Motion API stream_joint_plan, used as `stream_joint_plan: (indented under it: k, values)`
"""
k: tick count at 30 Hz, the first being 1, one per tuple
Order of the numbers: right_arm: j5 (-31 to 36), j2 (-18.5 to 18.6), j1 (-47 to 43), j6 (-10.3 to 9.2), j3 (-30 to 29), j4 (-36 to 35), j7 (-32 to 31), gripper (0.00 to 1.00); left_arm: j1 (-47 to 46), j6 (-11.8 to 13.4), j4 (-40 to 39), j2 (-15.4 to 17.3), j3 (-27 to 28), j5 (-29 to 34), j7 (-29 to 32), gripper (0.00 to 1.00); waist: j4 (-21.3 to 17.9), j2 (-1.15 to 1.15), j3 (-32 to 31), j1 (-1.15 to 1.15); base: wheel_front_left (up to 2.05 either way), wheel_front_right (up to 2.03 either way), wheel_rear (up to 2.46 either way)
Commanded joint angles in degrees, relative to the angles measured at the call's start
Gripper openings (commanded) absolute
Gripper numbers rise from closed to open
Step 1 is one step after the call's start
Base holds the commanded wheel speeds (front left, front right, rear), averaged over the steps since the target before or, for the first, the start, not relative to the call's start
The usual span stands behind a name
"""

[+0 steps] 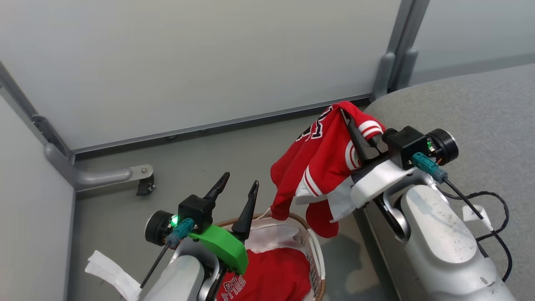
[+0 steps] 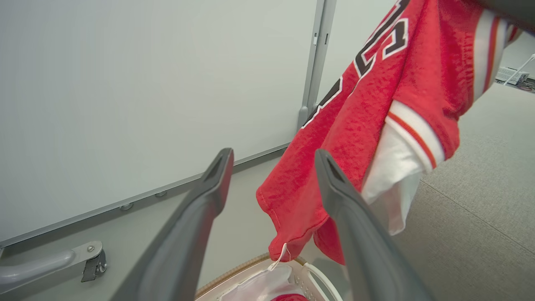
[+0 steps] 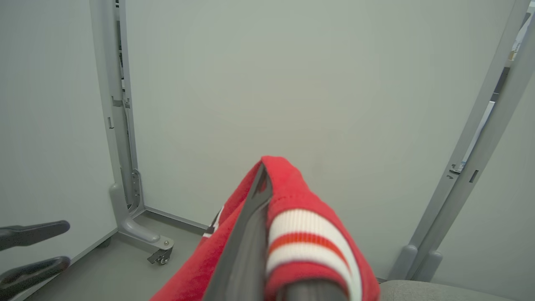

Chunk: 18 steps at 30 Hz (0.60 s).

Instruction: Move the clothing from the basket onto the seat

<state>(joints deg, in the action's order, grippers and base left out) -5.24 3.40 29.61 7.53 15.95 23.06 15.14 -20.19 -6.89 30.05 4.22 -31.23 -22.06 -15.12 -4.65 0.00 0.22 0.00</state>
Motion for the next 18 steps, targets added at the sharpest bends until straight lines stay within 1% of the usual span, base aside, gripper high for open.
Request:
stream_joint_plan:
  k: [1,6,11,14,18]
  values:
    - [0.27,0.87,0.44,-0.08,-0.81,-0.37,0.02,0.00,1.13,-0.16,-0.39,-0.38,0.47,0.53,-0.05,1.00,-4.89,0.00,0.76,0.00,0.00,0.00,0.00]
    - [0.74,2.58,0.76,-0.08,-2.64,-0.79,0.02,0.00,1.80,-0.39,-1.13,-0.90,0.86,1.87,-0.04,1.00,-11.45,0.00,2.21,0.00,0.00,0.00,0.00]
    - [1.10,3.83,1.51,-0.08,-4.70,-1.44,0.02,0.00,1.00,-0.56,-1.46,-1.18,0.26,2.86,-0.04,1.00,-17.00,0.00,4.44,0.00,0.00,0.00,0.00]
    - [1.33,4.40,1.76,-0.08,-6.36,-1.90,0.02,0.00,0.11,-0.55,-1.48,-1.21,-0.66,3.15,-0.04,1.00,-19.35,0.00,5.69,0.00,0.00,0.00,0.00]
    - [1.15,4.85,2.24,-0.08,-8.64,-2.41,0.02,0.00,-0.63,-0.61,-1.66,-1.18,-2.32,2.60,-0.04,1.00,-21.02,0.00,7.25,0.00,0.00,0.00,0.00]
